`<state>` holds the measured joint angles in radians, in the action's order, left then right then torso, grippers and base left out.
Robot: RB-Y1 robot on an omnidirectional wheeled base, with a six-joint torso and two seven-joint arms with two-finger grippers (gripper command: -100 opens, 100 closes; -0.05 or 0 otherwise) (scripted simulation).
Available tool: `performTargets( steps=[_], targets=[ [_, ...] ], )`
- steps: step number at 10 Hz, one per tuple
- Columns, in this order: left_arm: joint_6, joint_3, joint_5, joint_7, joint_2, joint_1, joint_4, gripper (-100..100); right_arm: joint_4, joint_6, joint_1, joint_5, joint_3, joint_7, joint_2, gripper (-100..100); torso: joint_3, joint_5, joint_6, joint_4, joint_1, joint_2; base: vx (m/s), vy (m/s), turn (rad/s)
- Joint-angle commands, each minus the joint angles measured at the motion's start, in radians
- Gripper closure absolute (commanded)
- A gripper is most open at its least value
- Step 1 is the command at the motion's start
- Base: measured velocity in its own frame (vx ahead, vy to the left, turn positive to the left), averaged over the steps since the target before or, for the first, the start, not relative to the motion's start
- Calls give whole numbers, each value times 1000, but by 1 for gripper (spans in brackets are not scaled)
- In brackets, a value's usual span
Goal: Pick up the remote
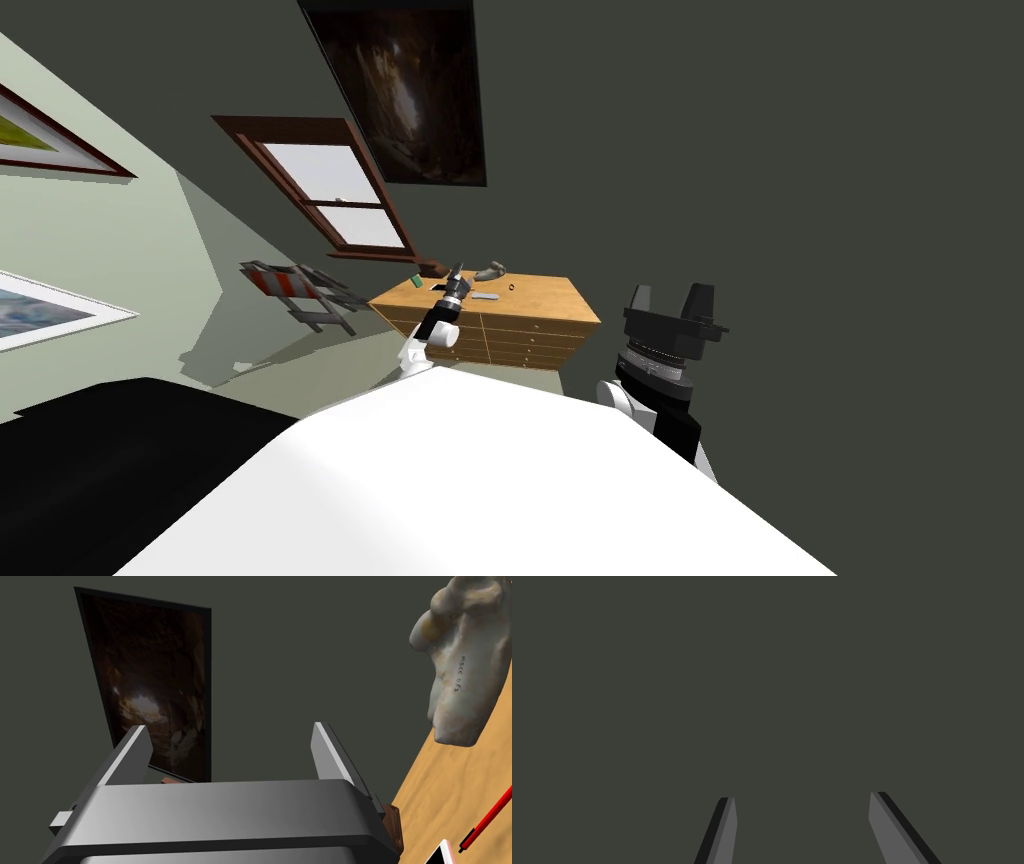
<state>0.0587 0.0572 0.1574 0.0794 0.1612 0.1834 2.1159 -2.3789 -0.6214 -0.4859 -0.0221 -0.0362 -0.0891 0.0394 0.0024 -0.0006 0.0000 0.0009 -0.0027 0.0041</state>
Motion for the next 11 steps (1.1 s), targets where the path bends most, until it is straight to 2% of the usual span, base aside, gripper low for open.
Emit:
performTargets(
  steps=[1,2,3,4,5,6,7,8,10,11],
  targets=[
    [-50,4,5,3,0,-49,-16,-100,0,0,0,0,0,0,0,0,0,0,0,0,0,0,-61,-45,14],
    [-79,12,17,11,3,-80,-58,-100,0,0,0,0,0,0,0,0,0,0,0,0,0,-1,-77,-42,15],
    [-108,12,17,11,3,-111,-58,-100,0,0,0,0,0,0,0,0,0,0,0,0,0,0,-69,-33,9],
    [-113,12,17,11,3,-111,-58,-100,0,0,0,0,0,0,0,0,0,0,0,0,0,0,-26,-13,-2],
    [-153,20,29,18,6,-151,-104,-100,0,0,0,0,0,0,0,0,-1,0,0,0,1,-2,-39,-23,16],
    [-175,20,29,18,6,-174,-104,-100,0,0,0,0,0,0,0,0,-1,0,0,0,1,-2,-46,-28,9],
    [-206,28,40,25,8,-205,-146,-100,0,0,0,0,0,0,0,0,-1,0,0,0,1,-2,-61,-44,11],
    [-235,28,40,25,8,-240,-154,-100,0,0,0,0,0,0,0,0,-1,0,0,0,0,-1,-54,-41,8],
    [-298,36,52,31,9,-305,-206,-100,0,0,0,0,0,0,0,0,-1,0,0,0,0,-1,-54,-31,8],
    [-328,43,63,36,11,-342,-248,-100,0,0,0,0,0,0,0,0,-1,0,0,0,1,-1,-52,-30,9]
  ],
)
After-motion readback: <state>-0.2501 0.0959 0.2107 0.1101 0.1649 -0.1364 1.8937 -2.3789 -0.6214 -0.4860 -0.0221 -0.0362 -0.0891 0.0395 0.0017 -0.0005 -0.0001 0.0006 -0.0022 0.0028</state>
